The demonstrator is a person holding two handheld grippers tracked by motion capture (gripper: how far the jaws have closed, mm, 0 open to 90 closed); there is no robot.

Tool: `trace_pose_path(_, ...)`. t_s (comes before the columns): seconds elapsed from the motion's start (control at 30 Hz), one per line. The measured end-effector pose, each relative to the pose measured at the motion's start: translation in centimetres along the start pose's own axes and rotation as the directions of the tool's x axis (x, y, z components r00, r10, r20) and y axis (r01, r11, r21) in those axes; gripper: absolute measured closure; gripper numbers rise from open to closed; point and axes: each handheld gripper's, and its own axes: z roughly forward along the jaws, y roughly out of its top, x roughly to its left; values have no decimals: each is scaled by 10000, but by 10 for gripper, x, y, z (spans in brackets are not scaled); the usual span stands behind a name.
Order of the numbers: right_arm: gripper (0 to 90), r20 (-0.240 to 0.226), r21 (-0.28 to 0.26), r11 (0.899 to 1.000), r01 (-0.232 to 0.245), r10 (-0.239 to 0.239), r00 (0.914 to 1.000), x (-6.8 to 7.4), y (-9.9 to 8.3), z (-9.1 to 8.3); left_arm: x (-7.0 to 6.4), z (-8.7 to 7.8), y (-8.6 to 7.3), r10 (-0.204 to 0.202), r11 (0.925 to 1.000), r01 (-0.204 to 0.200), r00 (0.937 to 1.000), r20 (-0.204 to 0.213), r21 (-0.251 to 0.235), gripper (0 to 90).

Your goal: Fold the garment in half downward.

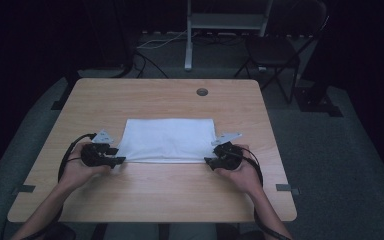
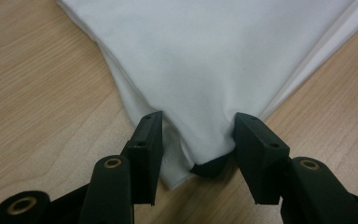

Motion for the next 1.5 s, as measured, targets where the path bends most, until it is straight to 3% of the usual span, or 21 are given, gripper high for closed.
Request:
trace_pose_path(0.17,478,55,-28,10000,-24,24,10000,-5,6,6,8,5,5,-369,9993,369,9993,-16,1,526)
trace_pose_path(0.43,457,51,-82,9999,-75,75,10000,-7,7,8,12,6,6,-499,9988,499,9987,99,-19,521)
trace_pose_path(0.53,430,-9,-85,9999,-90,90,10000,-7,7,8,12,3,6,-714,9967,722,9972,210,-376,469)
trace_pose_path(0.6,388,-108,-121,9998,-184,182,9998,-6,7,7,13,-1,6,-896,9941,908,9957,225,-601,384)
trace_pose_path(0.7,320,-162,-487,9983,-330,322,9993,-6,8,3,14,-9,3,-1223,9866,1249,9920,314,-1050,304)
trace_pose_path(0.77,275,-305,-800,9946,-666,644,9975,-7,8,-2,16,-17,1,-1326,9801,1380,9900,473,-1425,303)
trace_pose_path(0.87,219,-350,-1229,9862,-1105,1070,9936,-10,8,-10,19,-26,-3,-1378,9751,1453,9889,553,-1676,283)
trace_pose_path(0.93,209,-386,-1461,9794,-1391,1348,9901,-12,5,-16,23,-31,-7,-1538,9700,1649,9853,743,-1786,205)
trace_pose_path(1.03,197,-237,-1575,9735,-1661,1644,9861,-17,0,-22,29,-34,-9,-1677,9635,1801,9828,779,-1979,205)
trace_pose_path(1.2,141,-233,-1894,9590,-2109,2103,9774,-23,-7,-34,37,-34,-11,-2128,9426,2287,9729,901,-2435,204)
trace_pose_path(1.37,136,-112,-1994,9562,-2143,2164,9762,-28,-13,-41,43,-30,-6,-2279,9369,2416,9702,826,-2527,205)
trace_pose_path(1.5,136,-49,-2153,9484,-2328,2374,9714,-35,-17,-46,48,-25,5,-2422,9326,2548,9669,800,-2555,205)
